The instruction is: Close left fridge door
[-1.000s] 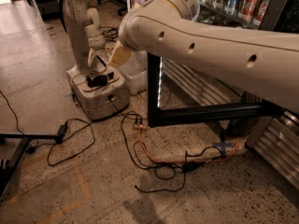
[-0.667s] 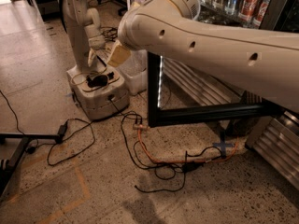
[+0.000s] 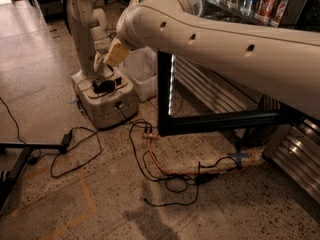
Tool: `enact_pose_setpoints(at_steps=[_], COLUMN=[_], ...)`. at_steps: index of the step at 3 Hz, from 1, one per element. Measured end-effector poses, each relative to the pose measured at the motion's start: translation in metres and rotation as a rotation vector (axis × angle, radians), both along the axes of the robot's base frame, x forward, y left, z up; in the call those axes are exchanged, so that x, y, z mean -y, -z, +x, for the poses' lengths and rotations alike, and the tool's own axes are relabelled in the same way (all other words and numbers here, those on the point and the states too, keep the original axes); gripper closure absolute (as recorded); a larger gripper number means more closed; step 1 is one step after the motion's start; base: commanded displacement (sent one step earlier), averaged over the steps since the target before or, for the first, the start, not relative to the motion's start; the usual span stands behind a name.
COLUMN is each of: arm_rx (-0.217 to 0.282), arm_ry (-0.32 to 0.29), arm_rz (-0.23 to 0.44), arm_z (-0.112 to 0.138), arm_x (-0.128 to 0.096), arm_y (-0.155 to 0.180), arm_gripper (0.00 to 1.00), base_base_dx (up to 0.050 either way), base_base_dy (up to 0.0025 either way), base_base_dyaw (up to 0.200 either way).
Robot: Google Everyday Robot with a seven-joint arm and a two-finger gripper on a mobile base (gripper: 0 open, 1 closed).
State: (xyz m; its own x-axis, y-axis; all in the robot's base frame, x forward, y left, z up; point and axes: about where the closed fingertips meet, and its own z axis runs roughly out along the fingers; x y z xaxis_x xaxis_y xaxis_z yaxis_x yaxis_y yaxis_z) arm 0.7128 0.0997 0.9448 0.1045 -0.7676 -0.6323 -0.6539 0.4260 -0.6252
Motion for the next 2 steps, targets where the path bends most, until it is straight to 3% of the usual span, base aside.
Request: enact_pose_setpoints(at_steps=[2], arm_rx=[0.026], arm_ry=[-0.013], arm_rz=[-0.011], arm_z=[0.005], arm_x=[-0.012], arm_y=[-0.006], arm_gripper=[0.00], base_base_dx=[0.000], base_base_dy=[0.00000], base_base_dyaw=[0.000])
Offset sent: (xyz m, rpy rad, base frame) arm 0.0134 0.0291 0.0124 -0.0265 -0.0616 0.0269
